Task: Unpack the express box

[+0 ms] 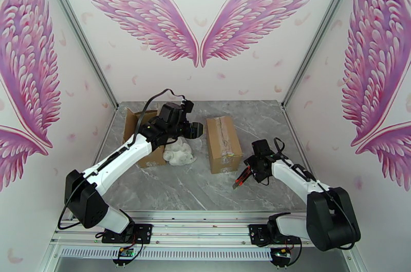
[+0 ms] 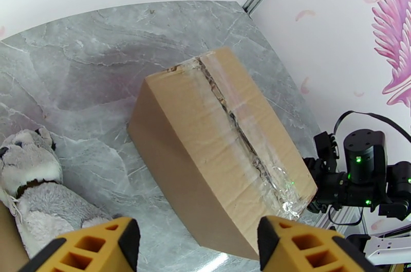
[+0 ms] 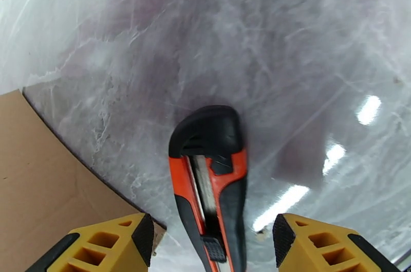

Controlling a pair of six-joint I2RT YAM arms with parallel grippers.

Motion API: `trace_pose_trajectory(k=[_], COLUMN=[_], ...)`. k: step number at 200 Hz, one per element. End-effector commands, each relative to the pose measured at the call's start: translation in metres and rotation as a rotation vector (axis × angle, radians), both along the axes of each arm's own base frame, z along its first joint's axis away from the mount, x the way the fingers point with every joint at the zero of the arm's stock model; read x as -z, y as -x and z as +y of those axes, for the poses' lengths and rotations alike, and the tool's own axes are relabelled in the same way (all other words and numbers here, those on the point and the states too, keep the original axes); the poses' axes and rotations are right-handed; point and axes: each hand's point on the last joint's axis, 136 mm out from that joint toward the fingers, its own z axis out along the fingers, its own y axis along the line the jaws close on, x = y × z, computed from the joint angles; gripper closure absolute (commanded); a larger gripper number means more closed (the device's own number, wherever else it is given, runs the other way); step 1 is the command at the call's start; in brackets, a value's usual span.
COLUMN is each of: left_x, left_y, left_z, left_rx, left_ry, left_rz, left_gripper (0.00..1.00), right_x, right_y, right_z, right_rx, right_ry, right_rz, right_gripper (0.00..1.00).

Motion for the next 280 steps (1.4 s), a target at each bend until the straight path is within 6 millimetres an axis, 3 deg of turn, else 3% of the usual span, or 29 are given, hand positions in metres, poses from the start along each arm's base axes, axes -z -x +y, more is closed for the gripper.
trace_pose_trajectory(k=[1, 46, 84, 108, 134, 150, 169, 187, 230, 251, 280], left_x=[0.003, 0.005, 0.002, -0.003, -0.016, -0.028, -0.043, -0.053, -0.063, -0.051, -0.029], left_y=[-0.002, 0.0, -0.001, -0.002, 0.0, 0.005, 0.018, 0.033, 0.08, 0.096, 0.097], left_z=[0.006, 0.009, 0.008, 0.006, 0.001, -0.006, -0.025, -0.05, -0.125, -0.153, -0.172], left_rx=[-0.02, -0.028, -0.018, -0.001, 0.039, 0.094, 0.197, 0.312, 0.592, 0.69, 0.712], left_ry=[-0.011, -0.018, -0.017, -0.022, -0.02, -0.01, 0.0, -0.006, -0.061, -0.104, -0.081], left_rz=[-0.003, 0.002, -0.006, -0.017, -0.052, -0.09, -0.165, -0.241, -0.354, -0.377, -0.287], left_gripper=[0.35, 0.35, 0.35, 0.35, 0.35, 0.35, 0.36, 0.38, 0.41, 0.41, 0.41], right_x=[0.005, 0.028, 0.028, 0.016, -0.027, -0.07, -0.123, -0.161, -0.206, -0.223, -0.24], right_y=[-0.011, -0.007, -0.009, -0.009, -0.011, -0.01, -0.009, -0.007, -0.019, -0.021, -0.022], right_z=[0.008, 0.012, 0.009, 0.005, -0.006, -0.017, -0.027, -0.028, 0.012, 0.022, 0.028], right_rx=[0.007, -0.004, -0.018, -0.017, -0.002, 0.019, 0.03, 0.006, -0.161, -0.194, -0.21], right_ry=[-0.015, 0.008, 0.054, 0.069, 0.113, 0.153, 0.178, 0.176, 0.069, 0.064, 0.058], right_rz=[0.003, 0.059, 0.06, 0.039, -0.059, -0.168, -0.326, -0.431, -0.537, -0.587, -0.646], right_gripper=[0.35, 0.43, 0.6, 0.7, 0.72, 0.72, 0.73, 0.74, 0.75, 0.75, 0.75])
